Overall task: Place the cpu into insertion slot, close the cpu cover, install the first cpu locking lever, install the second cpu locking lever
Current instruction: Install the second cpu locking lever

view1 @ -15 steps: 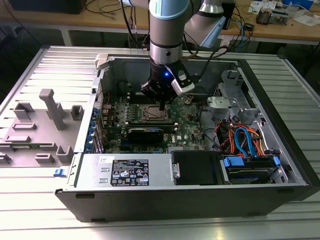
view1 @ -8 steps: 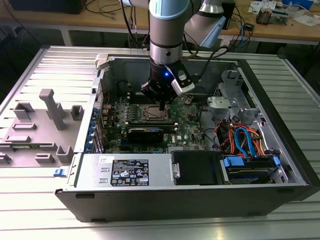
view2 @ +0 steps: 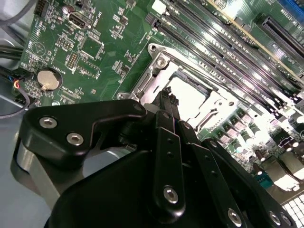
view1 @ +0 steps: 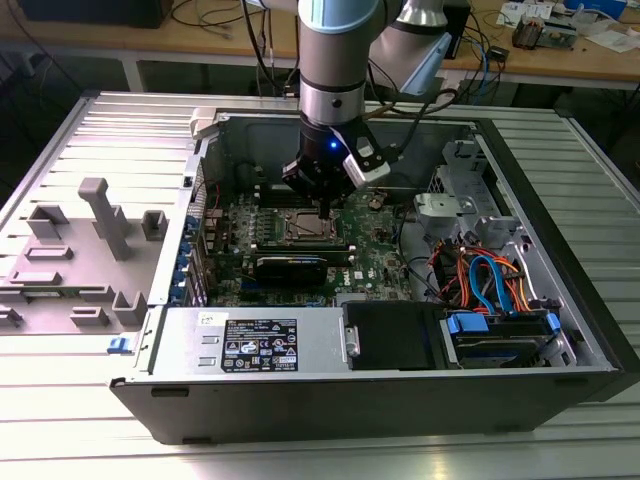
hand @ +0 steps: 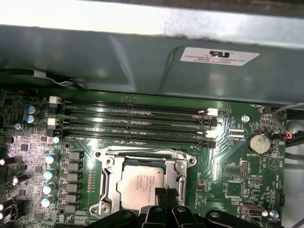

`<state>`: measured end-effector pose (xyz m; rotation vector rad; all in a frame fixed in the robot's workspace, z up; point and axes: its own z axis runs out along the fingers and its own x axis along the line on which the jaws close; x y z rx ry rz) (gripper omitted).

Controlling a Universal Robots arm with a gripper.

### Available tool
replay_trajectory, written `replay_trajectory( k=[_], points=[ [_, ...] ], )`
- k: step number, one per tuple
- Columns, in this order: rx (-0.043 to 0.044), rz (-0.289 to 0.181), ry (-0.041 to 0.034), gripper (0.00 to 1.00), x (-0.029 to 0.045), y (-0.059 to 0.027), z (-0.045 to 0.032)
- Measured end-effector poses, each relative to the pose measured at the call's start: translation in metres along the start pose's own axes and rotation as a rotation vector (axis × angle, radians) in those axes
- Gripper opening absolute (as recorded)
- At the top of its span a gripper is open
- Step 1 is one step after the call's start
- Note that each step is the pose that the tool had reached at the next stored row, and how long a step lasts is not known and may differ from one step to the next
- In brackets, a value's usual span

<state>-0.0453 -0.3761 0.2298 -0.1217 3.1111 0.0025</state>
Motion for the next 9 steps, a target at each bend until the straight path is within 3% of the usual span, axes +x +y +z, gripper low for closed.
replay_trajectory(
  k=[4,9],
  points=[
    [-0.0007,0.0,0.0,0.11,0.0007,-0.0079,0.0],
    [-0.0025,0.0,-0.0002,0.11,0.001,-0.0114,-0.0001]
  ],
)
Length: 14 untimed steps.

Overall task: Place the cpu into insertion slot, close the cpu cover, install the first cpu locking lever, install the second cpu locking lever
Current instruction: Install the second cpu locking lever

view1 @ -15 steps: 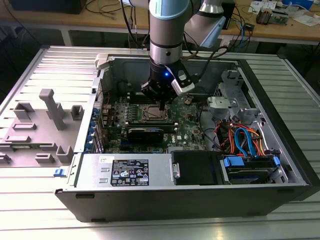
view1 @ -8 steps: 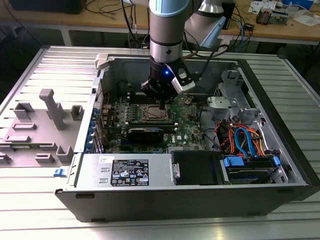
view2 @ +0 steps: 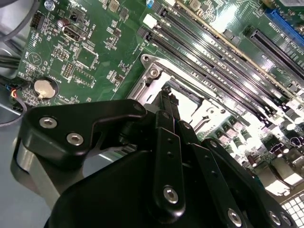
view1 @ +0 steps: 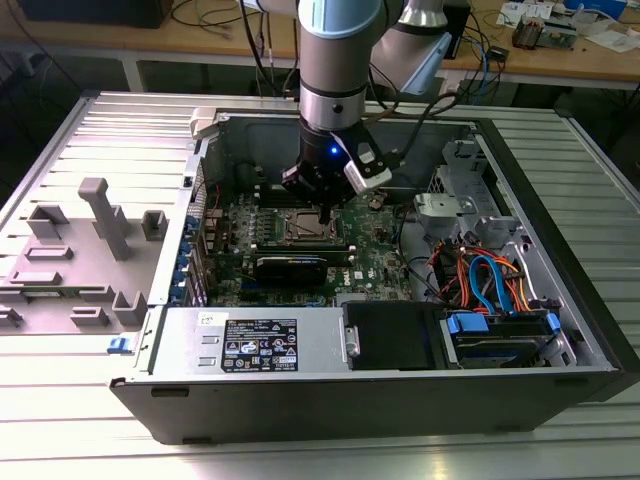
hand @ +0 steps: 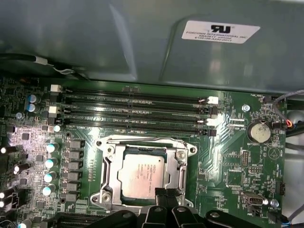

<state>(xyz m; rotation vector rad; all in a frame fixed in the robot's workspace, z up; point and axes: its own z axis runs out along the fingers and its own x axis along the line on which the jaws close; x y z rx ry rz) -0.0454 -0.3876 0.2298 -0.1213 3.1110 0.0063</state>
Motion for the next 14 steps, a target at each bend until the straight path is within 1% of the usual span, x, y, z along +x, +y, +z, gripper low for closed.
replay_trajectory(
  k=[2,5,6,9,10,11,12,13,14],
  points=[
    [-0.0034,0.0,-0.0001,0.11,0.0,-0.001,-0.0013],
    [-0.0133,0.0,-0.001,0.11,0.0,-0.002,-0.0035],
    [-0.0138,0.0,-0.001,0.11,0.0,-0.002,-0.0059],
    [-0.0141,0.0,-0.0012,0.11,-0.0001,-0.0029,-0.0084],
    [-0.0166,0.0,-0.0013,0.11,0.0,-0.0046,-0.0085],
    [-0.0224,0.001,-0.0017,0.11,0.0003,-0.0072,-0.0086],
    [-0.0303,0.001,-0.0023,0.11,0.0004,-0.0096,-0.0085],
    [-0.0425,0.001,-0.0033,0.11,0.0007,-0.013,-0.0086],
    [-0.0501,0.001,-0.0039,0.11,0.001,-0.0157,-0.0086]
  ],
)
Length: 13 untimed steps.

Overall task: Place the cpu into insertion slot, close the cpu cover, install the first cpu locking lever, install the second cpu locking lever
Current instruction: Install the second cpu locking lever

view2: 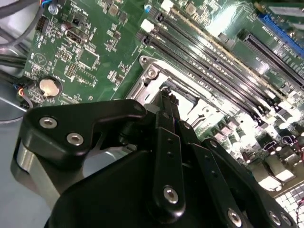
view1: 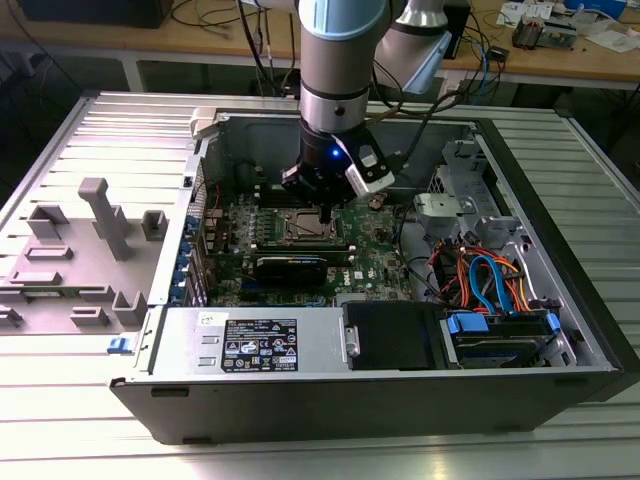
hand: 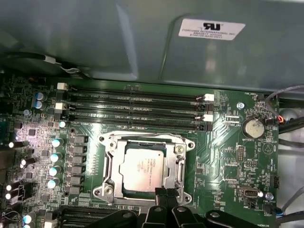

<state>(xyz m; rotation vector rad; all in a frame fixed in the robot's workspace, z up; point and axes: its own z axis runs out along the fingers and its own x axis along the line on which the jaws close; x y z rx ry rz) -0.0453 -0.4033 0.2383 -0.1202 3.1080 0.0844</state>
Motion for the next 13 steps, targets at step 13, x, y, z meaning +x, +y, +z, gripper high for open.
replay_trajectory(
  k=[13],
  points=[
    [-0.0086,0.005,-0.0007,0.11,0.0007,-0.0109,-0.0058]
  ],
)
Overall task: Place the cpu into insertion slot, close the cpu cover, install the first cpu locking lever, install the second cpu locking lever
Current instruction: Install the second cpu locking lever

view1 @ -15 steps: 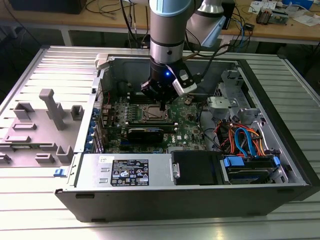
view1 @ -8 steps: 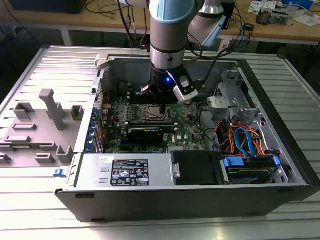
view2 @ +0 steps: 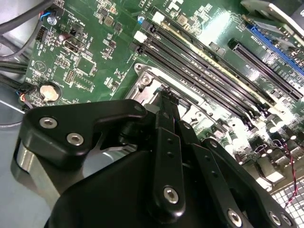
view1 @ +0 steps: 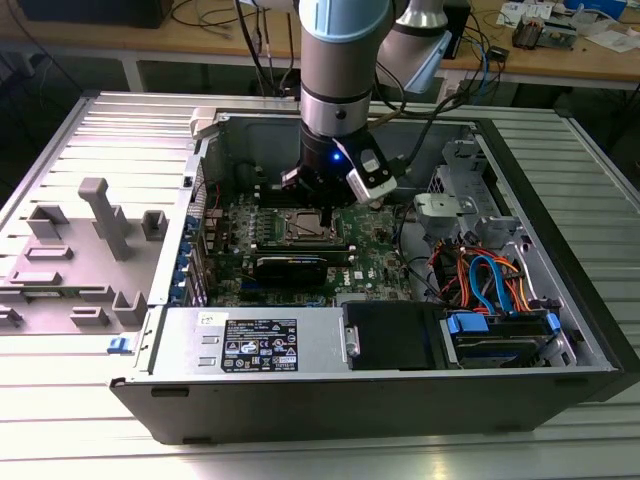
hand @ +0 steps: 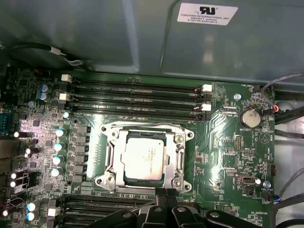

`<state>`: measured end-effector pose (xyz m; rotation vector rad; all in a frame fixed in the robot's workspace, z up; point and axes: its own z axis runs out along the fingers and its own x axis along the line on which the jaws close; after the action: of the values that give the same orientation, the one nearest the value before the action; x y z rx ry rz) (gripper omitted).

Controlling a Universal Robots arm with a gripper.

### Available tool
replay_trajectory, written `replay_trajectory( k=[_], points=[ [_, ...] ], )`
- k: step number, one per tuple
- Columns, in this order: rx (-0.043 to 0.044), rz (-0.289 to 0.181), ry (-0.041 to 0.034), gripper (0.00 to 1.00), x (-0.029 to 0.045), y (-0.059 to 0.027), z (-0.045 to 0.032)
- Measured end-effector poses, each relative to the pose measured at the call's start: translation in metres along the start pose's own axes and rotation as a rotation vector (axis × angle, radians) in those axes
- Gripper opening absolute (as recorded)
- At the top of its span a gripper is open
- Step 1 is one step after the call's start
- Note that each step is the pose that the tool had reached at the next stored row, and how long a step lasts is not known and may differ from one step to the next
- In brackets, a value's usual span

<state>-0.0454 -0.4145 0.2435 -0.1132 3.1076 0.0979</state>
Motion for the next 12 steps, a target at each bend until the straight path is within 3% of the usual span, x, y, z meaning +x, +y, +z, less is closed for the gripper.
replay_trajectory(
  k=[6,12],
  points=[
    [-0.0013,0.0,0.0006,0.11,0.0001,-0.0027,-0.0009],
    [-0.0016,0.0,0.0005,0.11,0.0009,-0.013,-0.0015]
  ],
)
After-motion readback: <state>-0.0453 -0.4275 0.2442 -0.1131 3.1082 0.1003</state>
